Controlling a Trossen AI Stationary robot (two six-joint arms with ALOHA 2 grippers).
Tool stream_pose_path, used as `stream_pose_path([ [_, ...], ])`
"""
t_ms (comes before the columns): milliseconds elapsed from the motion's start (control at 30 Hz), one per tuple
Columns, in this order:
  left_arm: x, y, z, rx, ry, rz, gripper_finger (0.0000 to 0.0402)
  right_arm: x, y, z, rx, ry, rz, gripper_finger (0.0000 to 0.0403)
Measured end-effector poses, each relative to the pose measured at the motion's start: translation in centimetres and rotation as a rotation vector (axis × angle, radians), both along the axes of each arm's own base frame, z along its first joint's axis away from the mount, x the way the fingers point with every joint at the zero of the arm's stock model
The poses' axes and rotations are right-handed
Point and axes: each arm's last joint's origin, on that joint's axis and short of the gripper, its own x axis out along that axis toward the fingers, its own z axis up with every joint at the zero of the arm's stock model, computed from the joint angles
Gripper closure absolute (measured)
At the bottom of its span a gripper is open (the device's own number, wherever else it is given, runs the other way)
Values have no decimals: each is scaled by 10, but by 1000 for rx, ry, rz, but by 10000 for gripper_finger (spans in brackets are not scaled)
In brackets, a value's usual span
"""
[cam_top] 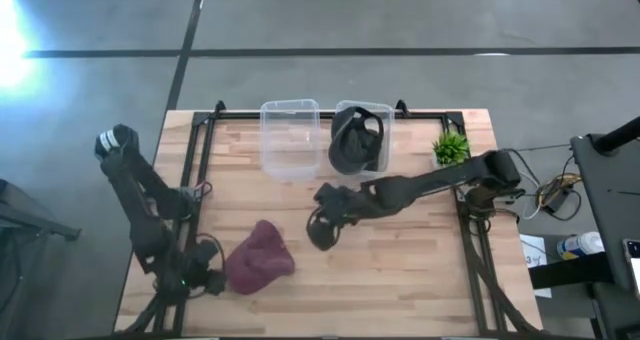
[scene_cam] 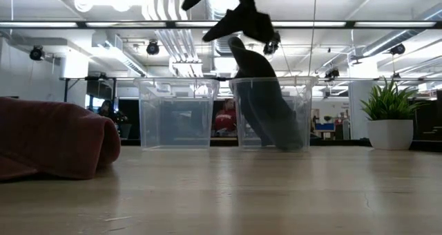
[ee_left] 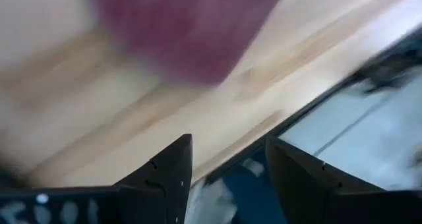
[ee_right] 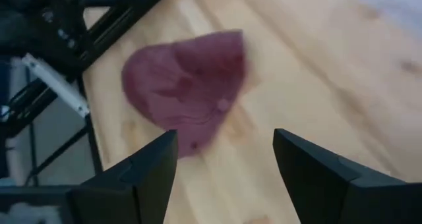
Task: Pick & Place hat
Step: Put the red cap into the left transparent bin
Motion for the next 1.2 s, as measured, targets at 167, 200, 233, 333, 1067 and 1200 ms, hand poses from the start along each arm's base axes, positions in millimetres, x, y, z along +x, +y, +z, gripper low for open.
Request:
stream_pose_path([
  [167, 2, -19, -18, -1, 79, -44, 216, 21, 5, -21, 53, -44, 15, 167],
  [200, 4, -21, -21, 8, 68, -34, 216, 25, 6, -24, 59, -55, 15, 168],
  [233, 5, -23, -24, 21, 64, -23, 216, 28, 6, -26, 62, -60, 14, 169],
  [333, 9, -25, -33, 58, 61, 6, 216, 34, 8, -33, 83, -46, -3, 172],
  [1067, 38, 5, -70, 387, -417, 373, 216, 73, 22, -115, 239, 156, 107, 175],
  [1200, 48, 14, -69, 443, -500, 462, 216, 72, 22, -115, 247, 161, 114, 175],
])
